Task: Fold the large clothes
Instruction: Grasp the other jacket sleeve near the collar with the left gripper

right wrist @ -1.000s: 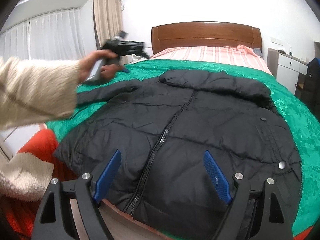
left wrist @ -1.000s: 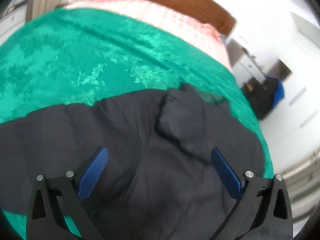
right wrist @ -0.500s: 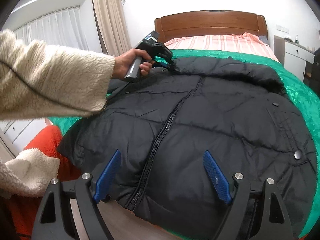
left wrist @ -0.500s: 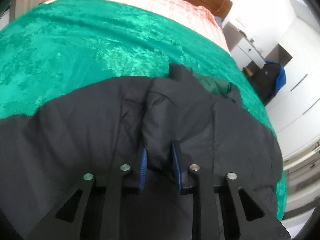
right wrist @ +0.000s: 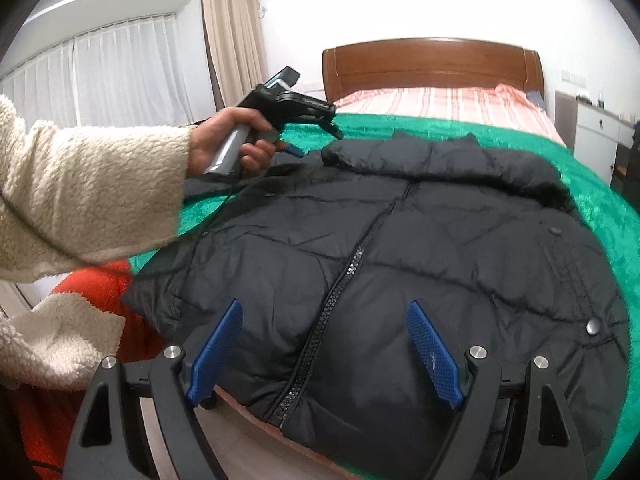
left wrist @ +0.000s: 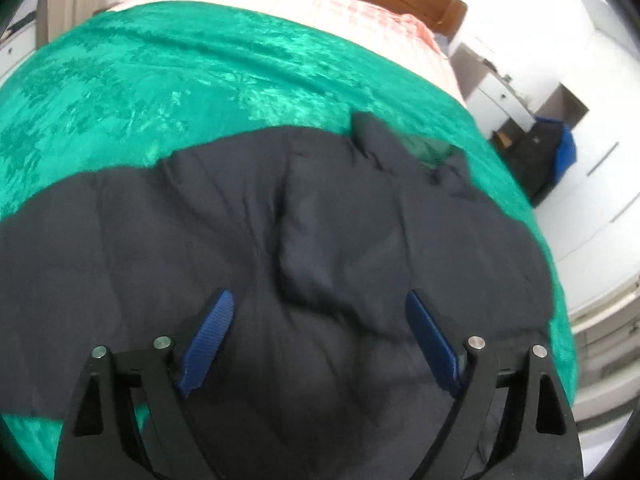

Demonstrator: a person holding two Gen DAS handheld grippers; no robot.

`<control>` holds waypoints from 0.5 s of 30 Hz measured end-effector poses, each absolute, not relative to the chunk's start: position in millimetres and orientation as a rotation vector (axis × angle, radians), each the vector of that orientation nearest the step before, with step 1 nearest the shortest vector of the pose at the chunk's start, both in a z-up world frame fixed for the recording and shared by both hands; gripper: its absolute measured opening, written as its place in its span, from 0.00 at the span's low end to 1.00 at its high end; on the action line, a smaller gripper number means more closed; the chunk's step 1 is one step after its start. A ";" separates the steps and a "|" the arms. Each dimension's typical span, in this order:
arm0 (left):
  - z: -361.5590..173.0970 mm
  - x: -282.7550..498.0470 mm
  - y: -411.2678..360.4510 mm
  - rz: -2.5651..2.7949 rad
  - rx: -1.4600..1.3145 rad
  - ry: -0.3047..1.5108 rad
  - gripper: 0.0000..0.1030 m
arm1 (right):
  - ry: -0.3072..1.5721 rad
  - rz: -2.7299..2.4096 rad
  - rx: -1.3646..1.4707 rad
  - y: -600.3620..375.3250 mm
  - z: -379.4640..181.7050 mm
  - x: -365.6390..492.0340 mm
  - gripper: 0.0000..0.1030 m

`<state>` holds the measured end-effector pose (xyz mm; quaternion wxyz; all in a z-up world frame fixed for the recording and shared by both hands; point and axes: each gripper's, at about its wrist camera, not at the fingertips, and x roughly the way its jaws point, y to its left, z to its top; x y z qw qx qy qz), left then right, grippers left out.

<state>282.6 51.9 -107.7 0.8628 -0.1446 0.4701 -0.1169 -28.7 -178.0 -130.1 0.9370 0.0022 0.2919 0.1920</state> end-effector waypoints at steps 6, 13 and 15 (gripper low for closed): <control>-84.3 215.3 71.9 -0.210 -0.095 0.958 0.92 | 0.595 0.399 -0.007 -178.0 -130.0 -28.4 0.81; -73.7 156.4 126.9 -0.063 0.078 0.973 0.94 | 0.585 0.418 -0.026 -173.3 -127.8 -31.2 0.81; -73.8 145.0 144.1 -0.040 0.038 0.975 0.95 | 0.582 0.420 -0.035 -170.4 -127.7 -32.7 0.81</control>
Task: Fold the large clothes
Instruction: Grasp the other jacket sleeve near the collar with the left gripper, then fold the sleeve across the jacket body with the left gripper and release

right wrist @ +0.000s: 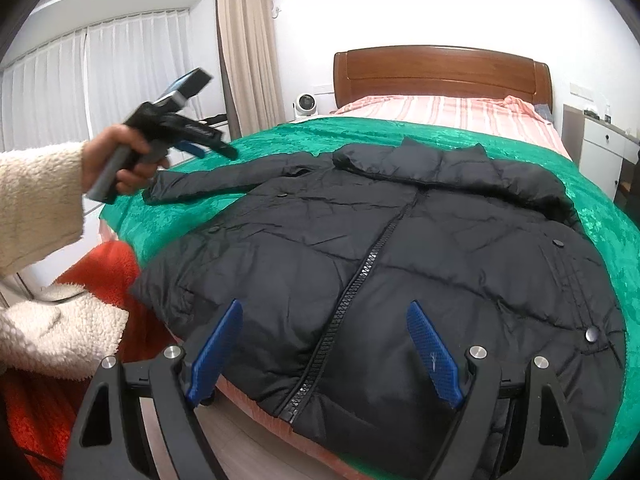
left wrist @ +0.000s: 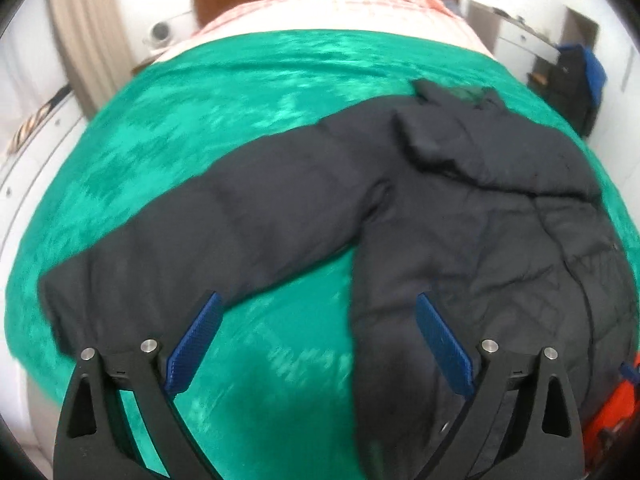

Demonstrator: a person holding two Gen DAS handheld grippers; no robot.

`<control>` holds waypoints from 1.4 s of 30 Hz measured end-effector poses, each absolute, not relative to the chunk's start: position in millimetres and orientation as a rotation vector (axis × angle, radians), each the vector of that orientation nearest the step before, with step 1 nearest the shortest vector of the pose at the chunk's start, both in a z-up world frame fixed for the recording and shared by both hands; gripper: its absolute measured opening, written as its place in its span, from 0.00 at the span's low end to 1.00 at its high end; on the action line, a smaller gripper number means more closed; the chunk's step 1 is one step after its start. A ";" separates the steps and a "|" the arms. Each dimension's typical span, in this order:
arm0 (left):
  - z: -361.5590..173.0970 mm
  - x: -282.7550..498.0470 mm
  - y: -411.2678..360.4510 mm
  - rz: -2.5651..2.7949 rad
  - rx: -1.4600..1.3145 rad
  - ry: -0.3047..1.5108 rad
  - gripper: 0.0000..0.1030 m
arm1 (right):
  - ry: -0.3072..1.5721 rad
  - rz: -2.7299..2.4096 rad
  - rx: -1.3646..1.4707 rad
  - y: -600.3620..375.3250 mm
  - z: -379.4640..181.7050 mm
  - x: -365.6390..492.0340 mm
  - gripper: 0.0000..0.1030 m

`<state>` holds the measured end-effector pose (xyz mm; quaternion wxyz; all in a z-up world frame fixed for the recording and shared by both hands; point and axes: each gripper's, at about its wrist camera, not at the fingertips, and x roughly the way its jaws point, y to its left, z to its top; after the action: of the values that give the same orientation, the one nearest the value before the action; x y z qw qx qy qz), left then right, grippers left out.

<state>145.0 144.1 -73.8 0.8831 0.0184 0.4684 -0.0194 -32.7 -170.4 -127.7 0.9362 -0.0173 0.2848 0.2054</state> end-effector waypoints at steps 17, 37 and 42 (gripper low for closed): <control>-59.0 106.8 324.2 0.223 -0.384 0.832 0.96 | 0.630 0.362 -0.001 -174.8 -136.8 -24.7 0.81; -156.7 129.4 436.7 0.433 -0.637 0.966 0.32 | 0.697 0.354 0.004 -164.7 -150.3 -14.9 0.81; -105.1 141.7 419.7 0.433 -0.562 0.889 0.12 | 0.698 0.366 0.013 -166.1 -150.0 -17.5 0.81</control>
<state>141.7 419.7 -105.1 0.8426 -0.2659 0.4210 0.2051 -17.5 -166.1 -150.0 0.9233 0.0061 0.3401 0.1782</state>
